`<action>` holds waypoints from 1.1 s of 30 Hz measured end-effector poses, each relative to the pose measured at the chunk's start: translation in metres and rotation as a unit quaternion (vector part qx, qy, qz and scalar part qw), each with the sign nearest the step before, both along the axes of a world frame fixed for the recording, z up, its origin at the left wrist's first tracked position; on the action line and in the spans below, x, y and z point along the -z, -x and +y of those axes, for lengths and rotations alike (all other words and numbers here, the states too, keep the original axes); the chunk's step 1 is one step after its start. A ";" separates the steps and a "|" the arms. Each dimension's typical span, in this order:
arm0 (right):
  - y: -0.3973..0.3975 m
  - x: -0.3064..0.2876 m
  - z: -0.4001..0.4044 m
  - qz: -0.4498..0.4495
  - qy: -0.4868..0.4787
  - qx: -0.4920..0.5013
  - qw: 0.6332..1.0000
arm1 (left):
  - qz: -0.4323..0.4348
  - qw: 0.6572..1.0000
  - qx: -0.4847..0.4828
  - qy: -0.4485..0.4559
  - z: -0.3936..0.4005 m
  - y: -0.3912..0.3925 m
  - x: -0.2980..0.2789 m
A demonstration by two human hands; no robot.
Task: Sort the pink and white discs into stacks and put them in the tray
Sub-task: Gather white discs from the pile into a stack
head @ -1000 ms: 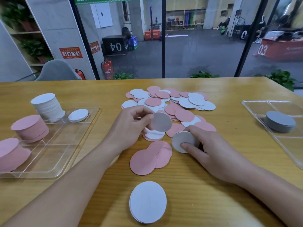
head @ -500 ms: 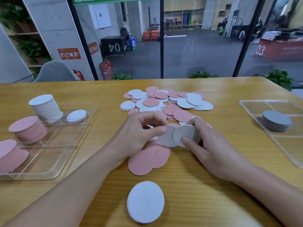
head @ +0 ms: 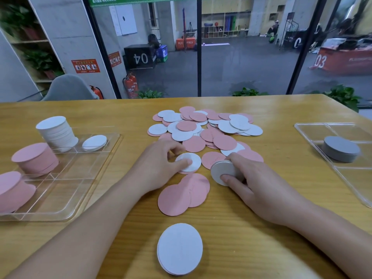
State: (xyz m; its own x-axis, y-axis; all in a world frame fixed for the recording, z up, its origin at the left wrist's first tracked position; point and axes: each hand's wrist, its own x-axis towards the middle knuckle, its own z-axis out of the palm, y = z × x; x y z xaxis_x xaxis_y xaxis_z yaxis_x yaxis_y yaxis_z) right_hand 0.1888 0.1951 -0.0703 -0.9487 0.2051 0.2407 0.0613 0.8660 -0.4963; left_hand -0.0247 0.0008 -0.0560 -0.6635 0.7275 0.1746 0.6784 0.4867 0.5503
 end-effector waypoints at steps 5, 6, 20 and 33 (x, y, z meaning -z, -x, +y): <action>0.000 0.002 0.004 0.003 0.008 -0.009 1.000 | -0.010 0.998 0.023 0.052 -0.001 -0.001 -0.003; 0.000 0.002 0.004 0.004 0.008 -0.009 1.000 | -0.012 0.999 0.019 0.046 -0.001 -0.001 -0.003; 0.000 0.000 0.004 0.000 0.026 -0.003 1.000 | -0.184 0.956 0.010 -0.229 0.002 -0.003 -0.006; -0.001 0.002 0.004 0.021 0.063 0.017 0.998 | -0.190 0.955 0.119 -0.196 0.006 -0.019 -0.007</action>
State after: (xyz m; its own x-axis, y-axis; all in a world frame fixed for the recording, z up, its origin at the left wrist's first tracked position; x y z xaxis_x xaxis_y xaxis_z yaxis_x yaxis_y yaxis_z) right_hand 0.1896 0.1990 -0.0723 -0.9304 0.2678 0.2502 0.0663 0.7945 -0.6037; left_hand -0.0058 0.0069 -0.0490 -0.5568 0.7940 0.2442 0.4600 0.0499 0.8865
